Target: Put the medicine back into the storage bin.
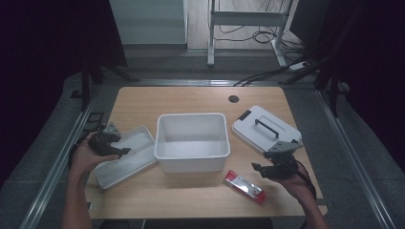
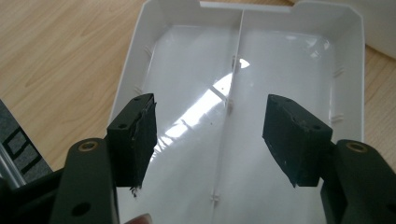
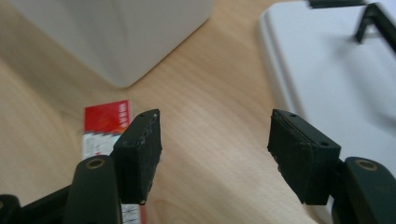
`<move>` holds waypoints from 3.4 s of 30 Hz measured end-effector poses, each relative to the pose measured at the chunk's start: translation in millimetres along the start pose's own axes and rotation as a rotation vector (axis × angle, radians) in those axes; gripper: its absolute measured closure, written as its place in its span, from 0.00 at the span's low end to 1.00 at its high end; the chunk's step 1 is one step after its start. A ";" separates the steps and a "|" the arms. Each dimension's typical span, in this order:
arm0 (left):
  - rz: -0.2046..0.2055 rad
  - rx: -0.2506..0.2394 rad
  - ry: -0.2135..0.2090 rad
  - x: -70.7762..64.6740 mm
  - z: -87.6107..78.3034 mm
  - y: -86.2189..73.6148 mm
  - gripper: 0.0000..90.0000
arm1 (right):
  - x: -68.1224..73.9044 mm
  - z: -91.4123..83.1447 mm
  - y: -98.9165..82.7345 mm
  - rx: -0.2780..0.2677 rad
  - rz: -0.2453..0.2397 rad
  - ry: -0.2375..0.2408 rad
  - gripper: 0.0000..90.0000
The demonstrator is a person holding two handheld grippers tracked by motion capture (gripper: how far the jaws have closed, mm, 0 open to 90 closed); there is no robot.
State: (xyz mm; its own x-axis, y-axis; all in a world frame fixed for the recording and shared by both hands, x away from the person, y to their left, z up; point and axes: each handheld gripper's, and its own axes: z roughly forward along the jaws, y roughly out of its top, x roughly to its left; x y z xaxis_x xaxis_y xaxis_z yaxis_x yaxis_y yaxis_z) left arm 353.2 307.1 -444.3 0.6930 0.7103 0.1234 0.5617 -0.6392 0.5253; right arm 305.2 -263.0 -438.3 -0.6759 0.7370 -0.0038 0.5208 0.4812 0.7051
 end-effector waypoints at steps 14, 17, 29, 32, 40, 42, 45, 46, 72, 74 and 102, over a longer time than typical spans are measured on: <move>-0.009 -0.031 0.043 -7.7 6.1 0.2 0.40 | 36.1 18.2 7.8 0.146 -0.063 0.132 0.39; -0.015 -0.013 0.044 -8.9 9.0 -2.4 0.40 | 41.9 22.7 6.4 0.175 -0.077 0.137 0.39; -0.038 -0.005 0.034 -11.0 12.0 -11.3 0.40 | 54.6 36.2 -6.2 0.276 -0.107 0.143 0.36; -0.037 -0.006 0.034 -11.8 12.5 -11.6 0.40 | 55.4 39.9 -9.3 0.302 -0.110 0.146 0.36; -0.047 -0.001 0.032 -12.1 15.6 -10.8 0.40 | 57.4 48.9 -13.2 0.381 -0.128 0.141 0.39; -0.049 -0.001 0.032 -11.8 16.2 -11.2 0.40 | 58.0 50.8 -13.9 0.402 -0.137 0.137 0.42; -0.046 -0.002 0.029 -12.0 16.1 -11.3 0.40 | 57.5 50.8 -12.7 0.408 -0.138 0.126 0.47; -0.045 -0.004 0.029 -12.1 16.0 -11.3 0.40 | 56.9 50.8 -12.3 0.410 -0.140 0.131 0.49; -0.042 -0.012 0.028 -12.1 13.4 -11.3 0.40 | 16.4 -40.0 100.3 0.182 -0.314 0.119 0.57; -0.041 -0.010 0.027 -12.4 14.0 -10.9 0.40 | 16.7 -35.6 109.3 0.177 -0.326 0.127 0.57; -0.030 -0.020 -0.009 -13.9 16.8 -9.1 0.40 | 21.0 38.2 190.8 0.197 -0.479 0.230 0.57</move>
State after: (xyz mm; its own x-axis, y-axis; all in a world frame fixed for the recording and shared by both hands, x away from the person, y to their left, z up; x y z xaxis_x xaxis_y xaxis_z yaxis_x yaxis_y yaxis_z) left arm 346.0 298.0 -464.9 0.6800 0.7264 0.0993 0.5733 -0.6113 0.5455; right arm 410.3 -137.6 -331.0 -0.9454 0.3028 -0.1205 0.2006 0.8320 0.5172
